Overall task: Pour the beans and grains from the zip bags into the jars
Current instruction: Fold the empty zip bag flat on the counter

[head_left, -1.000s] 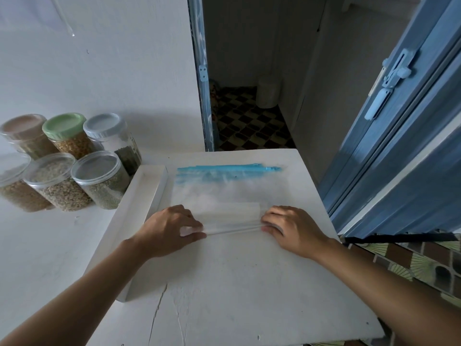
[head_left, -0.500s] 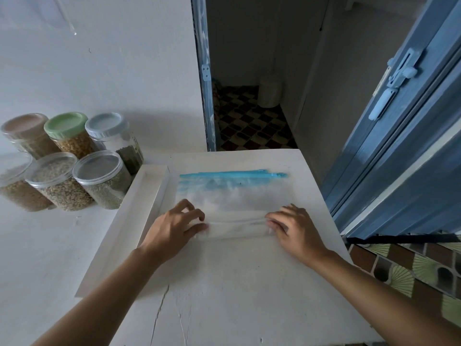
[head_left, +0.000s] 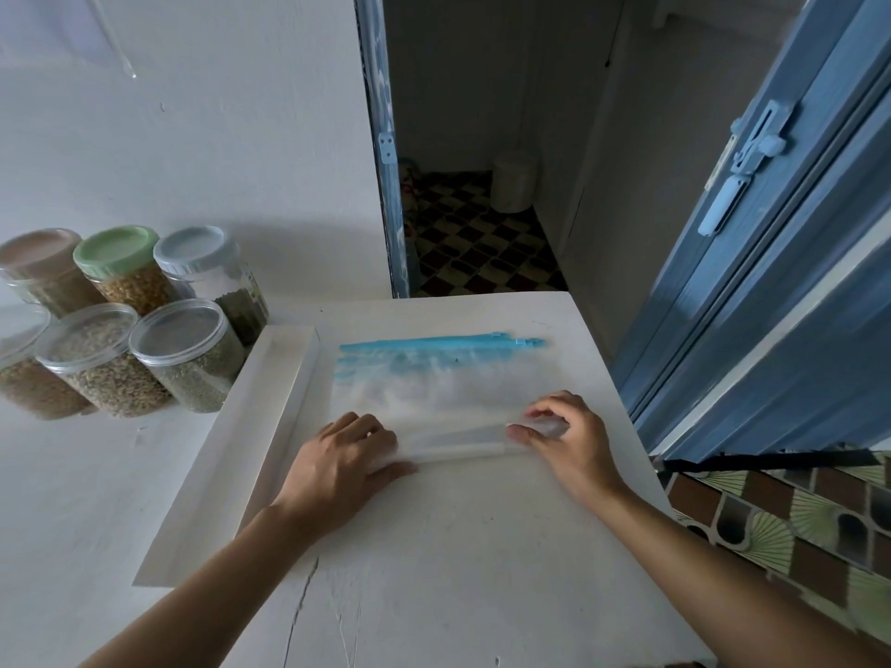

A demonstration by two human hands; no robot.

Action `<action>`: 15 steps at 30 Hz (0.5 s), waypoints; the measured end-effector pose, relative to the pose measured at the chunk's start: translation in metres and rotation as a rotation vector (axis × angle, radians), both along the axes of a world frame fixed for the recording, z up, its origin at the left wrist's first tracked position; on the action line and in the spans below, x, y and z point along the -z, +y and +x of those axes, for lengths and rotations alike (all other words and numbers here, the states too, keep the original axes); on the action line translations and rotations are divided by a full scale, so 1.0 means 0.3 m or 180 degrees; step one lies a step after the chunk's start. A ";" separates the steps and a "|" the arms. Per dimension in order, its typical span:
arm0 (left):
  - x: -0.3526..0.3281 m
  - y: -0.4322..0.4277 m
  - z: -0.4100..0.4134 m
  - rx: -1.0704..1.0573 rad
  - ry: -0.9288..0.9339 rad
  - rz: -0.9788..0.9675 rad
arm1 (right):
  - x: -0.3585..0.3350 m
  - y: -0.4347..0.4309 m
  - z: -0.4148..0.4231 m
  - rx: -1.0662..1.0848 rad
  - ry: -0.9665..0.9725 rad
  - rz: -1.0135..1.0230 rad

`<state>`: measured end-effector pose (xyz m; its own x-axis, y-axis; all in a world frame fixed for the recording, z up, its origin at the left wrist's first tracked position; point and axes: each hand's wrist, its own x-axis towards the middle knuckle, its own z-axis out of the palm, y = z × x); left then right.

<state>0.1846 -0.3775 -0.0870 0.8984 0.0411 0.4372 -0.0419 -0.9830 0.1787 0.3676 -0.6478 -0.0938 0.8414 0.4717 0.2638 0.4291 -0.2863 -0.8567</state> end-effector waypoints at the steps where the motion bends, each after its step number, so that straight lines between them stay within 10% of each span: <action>1: -0.001 0.000 0.002 0.0005 0.0021 0.0043 | -0.007 -0.008 0.002 -0.0021 0.0094 0.0070; 15: -0.004 0.025 0.040 0.0295 0.0115 0.0066 | 0.010 -0.084 -0.008 -0.0030 -0.0515 -0.0263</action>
